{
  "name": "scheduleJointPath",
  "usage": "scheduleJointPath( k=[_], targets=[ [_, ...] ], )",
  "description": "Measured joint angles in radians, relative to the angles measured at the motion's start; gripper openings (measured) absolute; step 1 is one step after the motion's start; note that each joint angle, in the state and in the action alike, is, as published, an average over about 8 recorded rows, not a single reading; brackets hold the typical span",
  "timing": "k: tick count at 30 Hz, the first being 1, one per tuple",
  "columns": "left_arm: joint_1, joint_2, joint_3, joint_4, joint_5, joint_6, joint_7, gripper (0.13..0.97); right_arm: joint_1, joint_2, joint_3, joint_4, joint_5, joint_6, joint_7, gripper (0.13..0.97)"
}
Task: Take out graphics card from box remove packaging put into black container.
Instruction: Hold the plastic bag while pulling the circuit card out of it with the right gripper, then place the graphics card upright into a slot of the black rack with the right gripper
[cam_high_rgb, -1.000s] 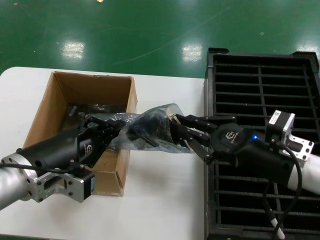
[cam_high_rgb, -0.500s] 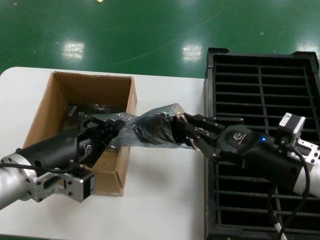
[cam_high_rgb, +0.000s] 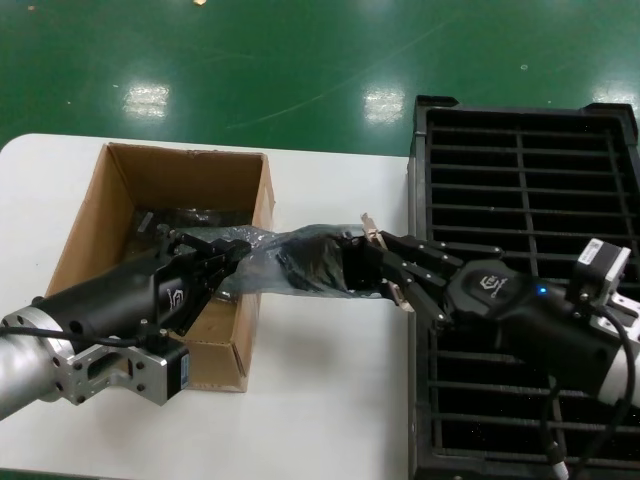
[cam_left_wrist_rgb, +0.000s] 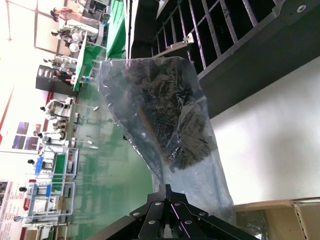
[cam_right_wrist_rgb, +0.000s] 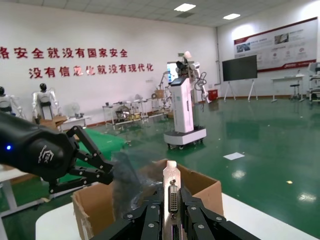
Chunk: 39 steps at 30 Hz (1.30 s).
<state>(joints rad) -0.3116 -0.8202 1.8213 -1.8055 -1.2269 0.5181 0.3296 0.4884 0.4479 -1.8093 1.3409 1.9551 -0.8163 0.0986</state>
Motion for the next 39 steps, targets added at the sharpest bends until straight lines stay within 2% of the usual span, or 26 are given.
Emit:
scheduleJointPath(
  k=[6,11,20,28,33,39],
  targets=[
    [0.000,0.000,0.000,0.000,0.000,0.000,0.000,0.139,-0.046,0.024,0.035,0.061,0.033,0.009,0.019,0.187],
    [0.000,0.000,0.000,0.000,0.000,0.000,0.000,0.139,-0.116,0.068,0.079,0.166,0.052,0.035,0.044,0.187],
    [0.000,0.000,0.000,0.000,0.000,0.000,0.000,0.139,-0.292,0.197,0.215,0.408,0.073,0.110,0.092,0.187],
    [0.000,0.000,0.000,0.000,0.000,0.000,0.000,0.139,-0.409,0.313,0.327,0.535,0.049,0.161,0.104,0.187],
    [0.000,0.000,0.000,0.000,0.000,0.000,0.000,0.139,-0.426,0.394,0.312,0.560,-0.026,0.197,0.134,0.187],
    [0.000,0.000,0.000,0.000,0.000,0.000,0.000,0.139,-0.388,0.480,0.217,0.554,-0.169,0.224,0.246,0.187]
  ],
)
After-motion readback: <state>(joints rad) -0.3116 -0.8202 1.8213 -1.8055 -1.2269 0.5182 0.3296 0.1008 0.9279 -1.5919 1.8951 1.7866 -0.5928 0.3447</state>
